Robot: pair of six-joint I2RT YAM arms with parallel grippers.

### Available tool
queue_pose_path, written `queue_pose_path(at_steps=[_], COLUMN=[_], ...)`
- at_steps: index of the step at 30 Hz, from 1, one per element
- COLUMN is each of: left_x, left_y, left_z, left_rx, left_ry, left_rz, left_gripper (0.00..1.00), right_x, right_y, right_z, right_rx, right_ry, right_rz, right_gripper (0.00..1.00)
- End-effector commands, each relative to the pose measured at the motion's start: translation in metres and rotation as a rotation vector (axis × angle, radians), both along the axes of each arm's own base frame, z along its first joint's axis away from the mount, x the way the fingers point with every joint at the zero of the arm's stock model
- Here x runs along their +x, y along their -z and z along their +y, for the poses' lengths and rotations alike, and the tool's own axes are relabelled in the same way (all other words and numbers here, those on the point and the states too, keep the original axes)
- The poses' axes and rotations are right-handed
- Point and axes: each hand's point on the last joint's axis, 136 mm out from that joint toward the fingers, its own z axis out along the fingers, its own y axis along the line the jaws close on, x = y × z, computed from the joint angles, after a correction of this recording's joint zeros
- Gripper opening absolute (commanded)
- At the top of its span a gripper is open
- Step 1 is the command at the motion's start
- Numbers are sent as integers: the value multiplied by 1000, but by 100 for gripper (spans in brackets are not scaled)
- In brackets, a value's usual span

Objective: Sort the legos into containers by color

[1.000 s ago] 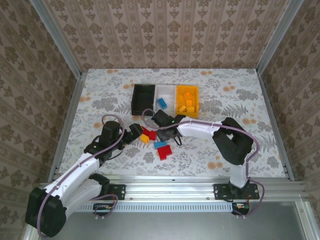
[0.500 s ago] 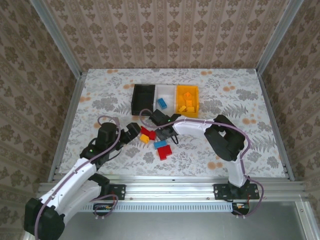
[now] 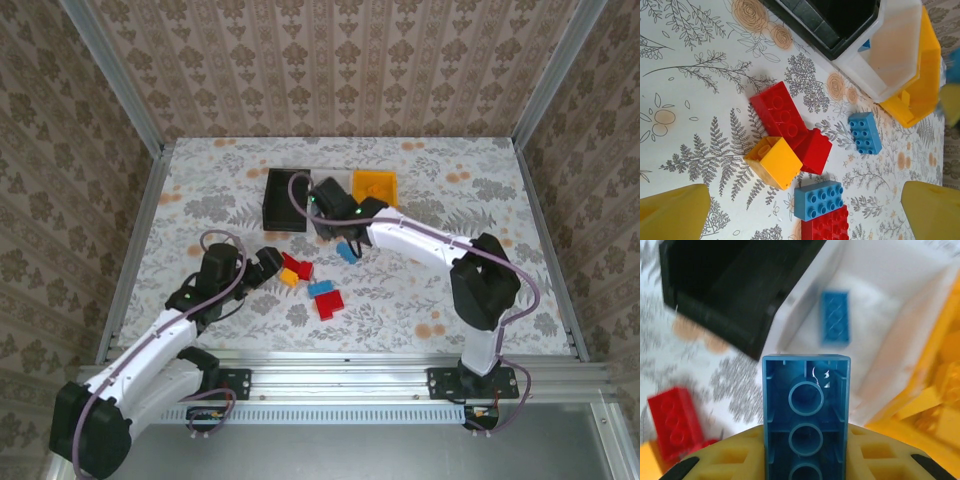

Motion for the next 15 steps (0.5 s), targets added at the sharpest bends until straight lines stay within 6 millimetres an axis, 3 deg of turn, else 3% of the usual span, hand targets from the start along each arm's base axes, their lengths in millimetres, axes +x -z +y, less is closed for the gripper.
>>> queue_pose_path(at_steps=[1, 10, 15], left_x=[5, 9, 11], left_y=[-14, -10, -4], left_z=[-5, -9, -14], left_rx=[-9, -18, -28], left_ry=[19, 16, 26], left_rz=[-29, -8, 16], left_gripper=[100, 100, 100], right_x=[24, 89, 95], right_y=[3, 32, 53], right_z=[-11, -6, -16], right_rx=[-33, -10, -16], right_ry=[17, 40, 61], right_rz=[-1, 41, 102], right_gripper=[32, 36, 40])
